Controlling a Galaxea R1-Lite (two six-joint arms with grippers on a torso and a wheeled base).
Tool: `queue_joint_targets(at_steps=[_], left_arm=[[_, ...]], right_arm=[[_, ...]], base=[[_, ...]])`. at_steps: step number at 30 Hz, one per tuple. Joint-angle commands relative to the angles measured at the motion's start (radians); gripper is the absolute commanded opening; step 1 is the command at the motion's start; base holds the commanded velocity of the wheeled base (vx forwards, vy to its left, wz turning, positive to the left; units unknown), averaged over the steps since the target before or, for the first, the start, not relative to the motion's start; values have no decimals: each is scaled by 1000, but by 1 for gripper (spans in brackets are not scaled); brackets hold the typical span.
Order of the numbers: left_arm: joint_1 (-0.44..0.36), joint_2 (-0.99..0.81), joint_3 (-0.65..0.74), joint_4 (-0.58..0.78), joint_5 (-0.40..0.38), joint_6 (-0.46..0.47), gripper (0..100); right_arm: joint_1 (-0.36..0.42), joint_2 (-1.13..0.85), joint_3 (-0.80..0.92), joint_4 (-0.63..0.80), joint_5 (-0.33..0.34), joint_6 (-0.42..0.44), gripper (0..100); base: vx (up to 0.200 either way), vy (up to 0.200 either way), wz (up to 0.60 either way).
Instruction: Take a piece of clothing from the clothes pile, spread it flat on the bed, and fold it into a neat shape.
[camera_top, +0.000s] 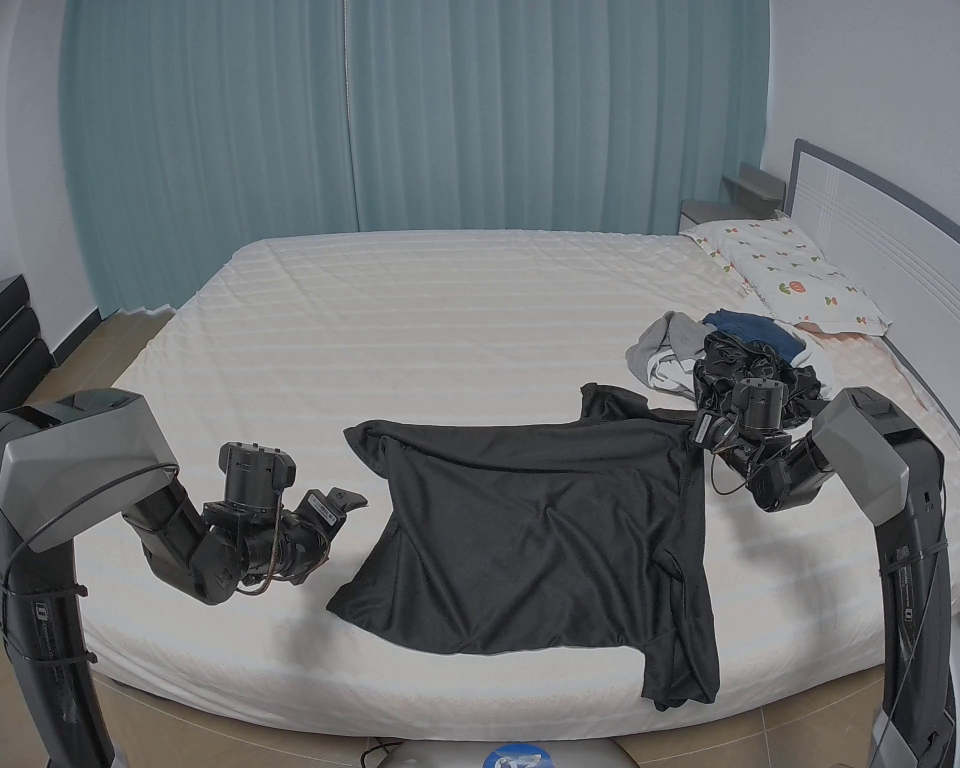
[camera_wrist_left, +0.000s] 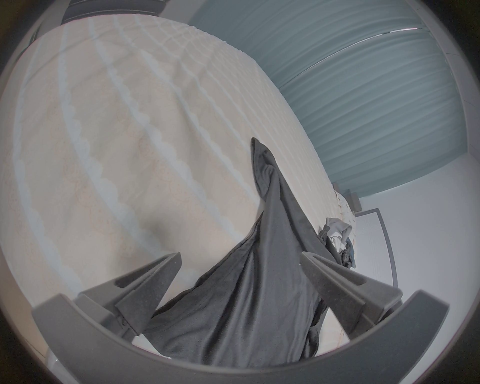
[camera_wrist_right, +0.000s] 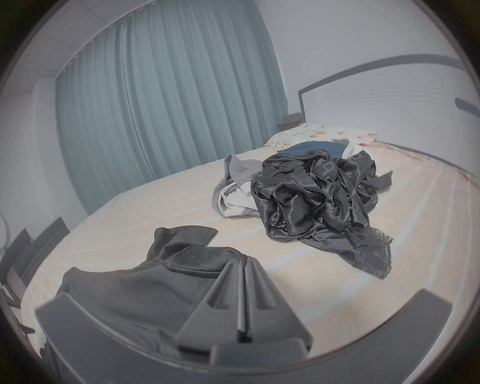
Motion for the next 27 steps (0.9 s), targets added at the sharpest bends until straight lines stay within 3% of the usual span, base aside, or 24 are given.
queue_joint_targets(at_steps=[1,5,11,16,25,27], left_arm=[[-1,13,23,-5,1,2,100],[-1,13,35,-5,1,2,100],[-4,13,46,-5,1,9,100],[-16,15,51,-5,1,9,100],[-16,15,51,-5,1,9,100],[-16,15,51,-5,1,9,100]], right_arm=[[-21,28,9,-9,13,27,100],[-34,-40,90,-38,30,87,100],[-21,-218,394,-112,132,90,100],[78,-306,606,-156,130,79,100],[180,-306,669,-153,110,-8,100],[203,-296,678,-144,96,-65,100]], base=[[0,0,0],[0,0,0],[0,0,0],[0,0,0],[0,0,0],[0,0,0]])
